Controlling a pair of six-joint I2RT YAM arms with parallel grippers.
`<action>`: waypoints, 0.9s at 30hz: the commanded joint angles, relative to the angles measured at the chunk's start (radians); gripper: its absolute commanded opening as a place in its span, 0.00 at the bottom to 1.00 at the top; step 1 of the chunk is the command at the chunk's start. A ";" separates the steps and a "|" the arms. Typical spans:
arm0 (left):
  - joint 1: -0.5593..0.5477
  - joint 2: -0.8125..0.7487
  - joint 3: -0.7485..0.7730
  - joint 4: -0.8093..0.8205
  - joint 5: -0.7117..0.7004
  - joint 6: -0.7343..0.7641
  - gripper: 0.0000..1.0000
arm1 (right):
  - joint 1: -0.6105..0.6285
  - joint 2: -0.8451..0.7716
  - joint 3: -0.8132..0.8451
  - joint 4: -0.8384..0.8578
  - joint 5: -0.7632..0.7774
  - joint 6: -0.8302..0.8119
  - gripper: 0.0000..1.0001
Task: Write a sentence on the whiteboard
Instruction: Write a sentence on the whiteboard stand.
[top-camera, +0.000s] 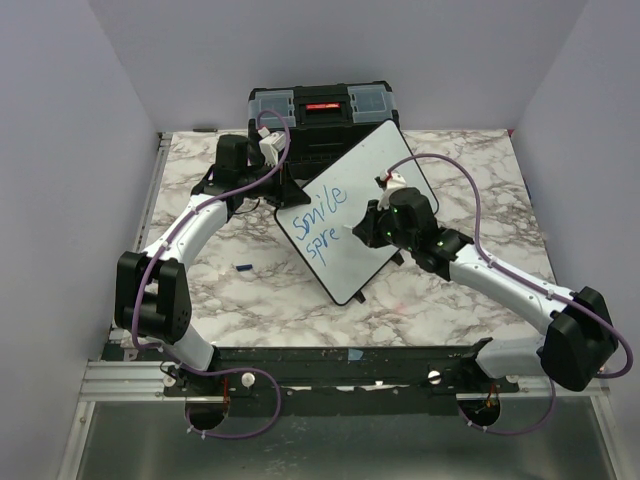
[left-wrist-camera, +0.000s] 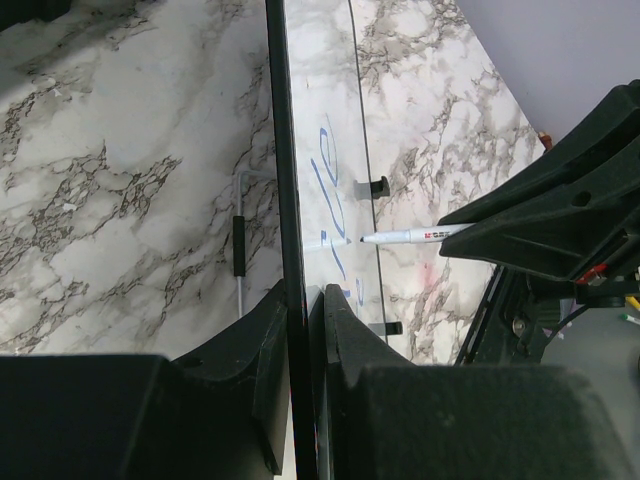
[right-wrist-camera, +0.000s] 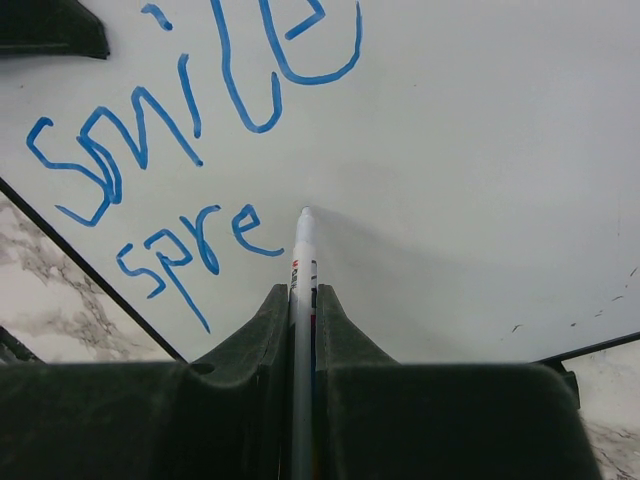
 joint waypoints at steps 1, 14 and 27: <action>-0.008 -0.056 -0.006 0.098 -0.013 0.083 0.00 | -0.007 0.006 -0.001 0.033 -0.048 -0.015 0.01; -0.008 -0.056 -0.003 0.092 -0.018 0.088 0.00 | -0.007 0.045 0.042 0.049 -0.059 -0.013 0.01; -0.008 -0.050 0.000 0.095 -0.016 0.089 0.00 | -0.007 0.082 0.034 0.057 -0.142 -0.027 0.01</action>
